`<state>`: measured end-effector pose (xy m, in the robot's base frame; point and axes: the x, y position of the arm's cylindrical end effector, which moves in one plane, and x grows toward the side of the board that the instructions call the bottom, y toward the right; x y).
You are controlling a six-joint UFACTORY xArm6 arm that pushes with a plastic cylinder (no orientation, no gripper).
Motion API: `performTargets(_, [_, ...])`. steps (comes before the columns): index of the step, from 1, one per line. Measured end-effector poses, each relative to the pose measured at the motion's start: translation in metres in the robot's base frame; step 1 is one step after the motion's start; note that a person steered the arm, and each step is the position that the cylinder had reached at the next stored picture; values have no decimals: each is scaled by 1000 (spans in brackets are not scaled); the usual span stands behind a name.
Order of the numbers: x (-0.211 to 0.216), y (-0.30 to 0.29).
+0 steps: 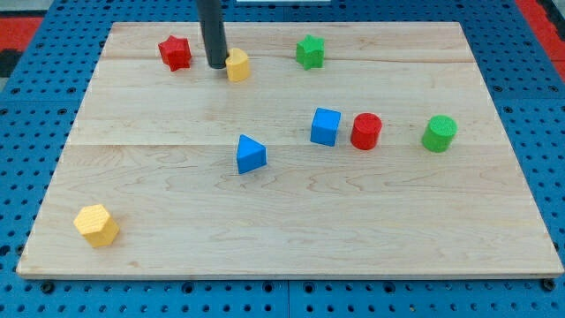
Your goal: Slide the yellow heart to the bottom right of the green star
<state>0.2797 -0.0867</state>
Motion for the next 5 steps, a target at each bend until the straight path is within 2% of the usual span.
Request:
performTargets(2, [-12,46])
performTargets(5, [15,61])
